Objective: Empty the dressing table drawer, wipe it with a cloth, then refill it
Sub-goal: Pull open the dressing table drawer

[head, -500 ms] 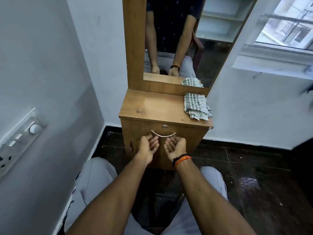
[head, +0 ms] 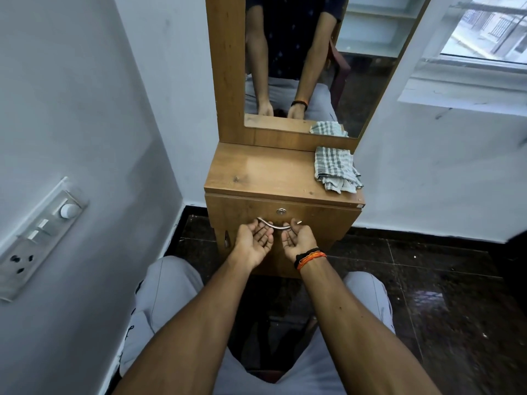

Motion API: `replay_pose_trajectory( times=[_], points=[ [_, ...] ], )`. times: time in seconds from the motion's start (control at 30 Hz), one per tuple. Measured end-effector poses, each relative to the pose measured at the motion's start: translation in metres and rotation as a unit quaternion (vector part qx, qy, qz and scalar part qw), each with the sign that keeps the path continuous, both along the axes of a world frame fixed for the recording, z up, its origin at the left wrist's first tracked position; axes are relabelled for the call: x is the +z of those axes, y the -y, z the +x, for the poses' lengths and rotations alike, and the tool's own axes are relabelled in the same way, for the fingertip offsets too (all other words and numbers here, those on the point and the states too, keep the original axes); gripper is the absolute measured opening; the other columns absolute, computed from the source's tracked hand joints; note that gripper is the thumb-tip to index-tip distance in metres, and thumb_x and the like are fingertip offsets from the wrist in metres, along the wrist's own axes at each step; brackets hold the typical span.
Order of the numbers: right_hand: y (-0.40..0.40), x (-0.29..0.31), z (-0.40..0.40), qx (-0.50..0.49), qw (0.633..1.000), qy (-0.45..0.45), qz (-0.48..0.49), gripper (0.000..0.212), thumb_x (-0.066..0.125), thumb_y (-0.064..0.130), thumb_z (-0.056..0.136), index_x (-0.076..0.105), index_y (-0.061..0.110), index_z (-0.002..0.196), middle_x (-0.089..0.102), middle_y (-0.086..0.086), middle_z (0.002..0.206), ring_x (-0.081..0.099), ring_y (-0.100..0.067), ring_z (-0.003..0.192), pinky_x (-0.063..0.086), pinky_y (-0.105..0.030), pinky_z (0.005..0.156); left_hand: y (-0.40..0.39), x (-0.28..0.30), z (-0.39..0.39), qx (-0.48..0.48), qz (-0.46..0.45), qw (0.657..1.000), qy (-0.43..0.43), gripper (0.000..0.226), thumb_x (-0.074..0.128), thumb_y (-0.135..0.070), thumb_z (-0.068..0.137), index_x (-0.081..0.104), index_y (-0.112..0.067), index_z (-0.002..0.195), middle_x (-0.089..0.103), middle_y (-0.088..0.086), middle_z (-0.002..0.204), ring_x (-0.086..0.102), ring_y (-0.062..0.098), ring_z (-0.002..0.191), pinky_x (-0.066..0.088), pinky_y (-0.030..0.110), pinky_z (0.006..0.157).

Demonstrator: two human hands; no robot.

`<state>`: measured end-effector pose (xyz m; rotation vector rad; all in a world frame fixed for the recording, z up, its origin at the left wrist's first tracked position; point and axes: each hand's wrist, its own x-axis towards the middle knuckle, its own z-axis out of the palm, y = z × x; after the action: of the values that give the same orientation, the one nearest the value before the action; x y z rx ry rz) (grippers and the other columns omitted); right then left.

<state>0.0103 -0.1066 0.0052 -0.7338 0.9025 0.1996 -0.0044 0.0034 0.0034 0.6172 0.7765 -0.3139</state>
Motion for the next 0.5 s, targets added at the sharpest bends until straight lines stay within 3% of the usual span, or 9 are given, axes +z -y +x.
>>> replay_pose_trajectory(
  times=[0.1, 0.27, 0.5],
  points=[
    [-0.002, -0.006, -0.017, -0.016, 0.999, -0.009, -0.026, 0.022, 0.063, 0.005, 0.091, 0.069, 0.007, 0.112, 0.074, -0.008, 0.109, 0.066, -0.013, 0.083, 0.051, -0.024, 0.069, 0.000, -0.005, -0.013, -0.003, 0.017, 1.000, -0.012, 0.027, 0.047, -0.021, 0.101, 0.066, -0.010, 0.084, 0.069, 0.006, 0.088, 0.060, 0.016, 0.080, 0.046, 0.026, 0.069],
    [-0.004, -0.011, -0.052, -0.019, 0.998, 0.014, -0.053, 0.005, 0.066, 0.006, 0.089, 0.070, 0.009, 0.088, 0.071, -0.007, 0.089, 0.064, -0.013, 0.075, 0.049, -0.024, 0.065, 0.003, -0.013, -0.040, 0.024, 0.014, 0.999, -0.036, 0.027, 0.046, -0.017, 0.096, 0.070, -0.008, 0.086, 0.074, 0.006, 0.078, 0.061, 0.016, 0.072, 0.047, 0.025, 0.066],
    [-0.008, -0.016, -0.102, -0.038, 0.997, 0.012, -0.064, 0.016, 0.059, 0.007, 0.088, 0.072, 0.008, 0.099, 0.070, -0.004, 0.087, 0.061, -0.012, 0.072, 0.048, -0.024, 0.063, 0.003, -0.019, -0.084, 0.038, 0.010, 0.997, -0.071, 0.027, 0.042, -0.015, 0.093, 0.065, -0.007, 0.079, 0.067, 0.007, 0.072, 0.054, 0.016, 0.062, 0.040, 0.024, 0.058]
  ],
)
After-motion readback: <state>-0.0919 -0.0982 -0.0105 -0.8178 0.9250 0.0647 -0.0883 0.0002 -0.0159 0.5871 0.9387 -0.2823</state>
